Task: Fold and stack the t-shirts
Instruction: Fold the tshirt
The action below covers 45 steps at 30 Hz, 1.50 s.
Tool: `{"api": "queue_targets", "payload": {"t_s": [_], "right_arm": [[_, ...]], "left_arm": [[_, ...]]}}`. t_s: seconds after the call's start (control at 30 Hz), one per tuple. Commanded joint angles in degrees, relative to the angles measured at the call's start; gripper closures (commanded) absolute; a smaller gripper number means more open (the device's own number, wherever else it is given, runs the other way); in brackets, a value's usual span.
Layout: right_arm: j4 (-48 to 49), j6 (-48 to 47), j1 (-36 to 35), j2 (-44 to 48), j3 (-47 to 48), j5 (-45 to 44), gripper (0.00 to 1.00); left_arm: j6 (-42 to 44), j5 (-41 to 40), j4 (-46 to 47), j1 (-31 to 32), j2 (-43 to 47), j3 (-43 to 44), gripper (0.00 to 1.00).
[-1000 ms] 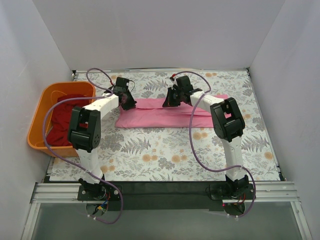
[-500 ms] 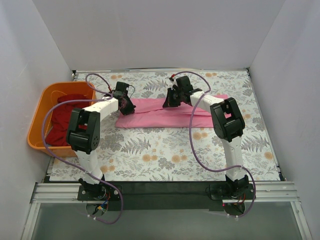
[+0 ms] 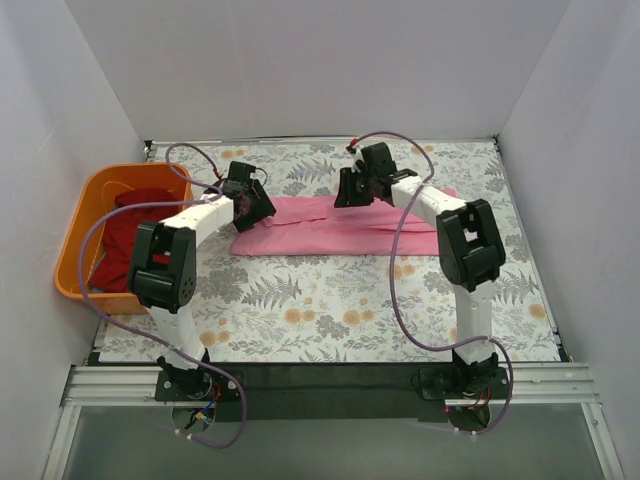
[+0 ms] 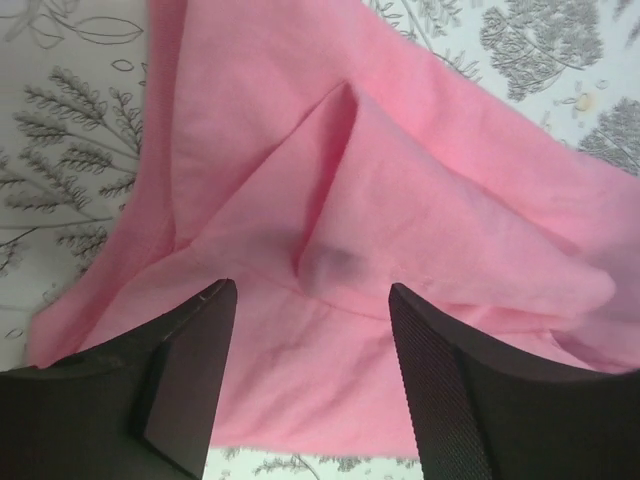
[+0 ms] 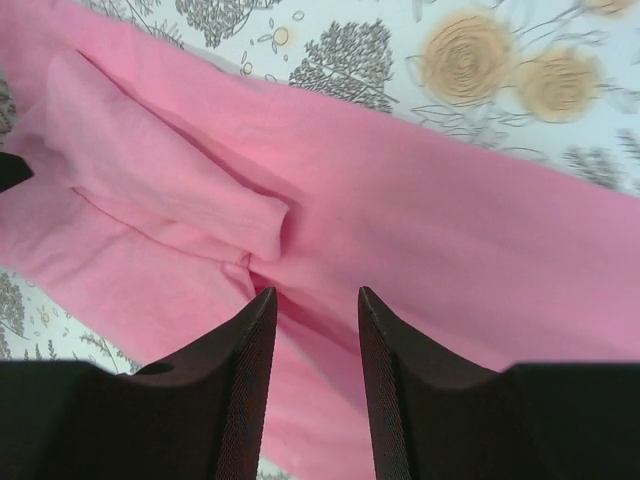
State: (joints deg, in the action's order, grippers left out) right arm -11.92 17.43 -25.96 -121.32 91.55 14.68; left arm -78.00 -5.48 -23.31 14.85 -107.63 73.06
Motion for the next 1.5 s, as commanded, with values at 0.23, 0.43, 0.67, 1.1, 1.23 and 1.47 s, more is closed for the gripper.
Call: {"api": "queue_targets", "payload": {"t_s": [0.23,0.43,0.67,1.1,1.23,1.47], "right_arm": [[-6.27,-6.28,7.03,23.21,-16.38,-13.36,0.6],[-6.27,-3.9,13.55,27.62,-27.38,-16.08,0.6],[-5.83,-4.42,14.44,26.13,-29.67,-18.37,0.64],[-3.63,-4.42,14.97,16.82,-22.74,-19.77,0.67],[-3.72,-4.33,15.93,13.57,-18.17,-20.39,0.67],[-3.72,-4.51,19.01,8.91,-9.55,-20.57,0.66]], "left_arm": [[5.66,0.81,1.16,6.06,18.6,-7.22,0.37],[11.19,2.32,1.25,7.3,22.72,-14.06,0.37],[12.96,-6.56,4.32,7.3,34.59,-25.13,0.37],[9.97,-12.1,5.2,7.21,40.84,-32.36,0.37],[9.88,-12.45,5.29,7.21,40.57,-32.36,0.37],[9.71,-12.72,5.47,7.21,39.79,-32.45,0.37]]}}
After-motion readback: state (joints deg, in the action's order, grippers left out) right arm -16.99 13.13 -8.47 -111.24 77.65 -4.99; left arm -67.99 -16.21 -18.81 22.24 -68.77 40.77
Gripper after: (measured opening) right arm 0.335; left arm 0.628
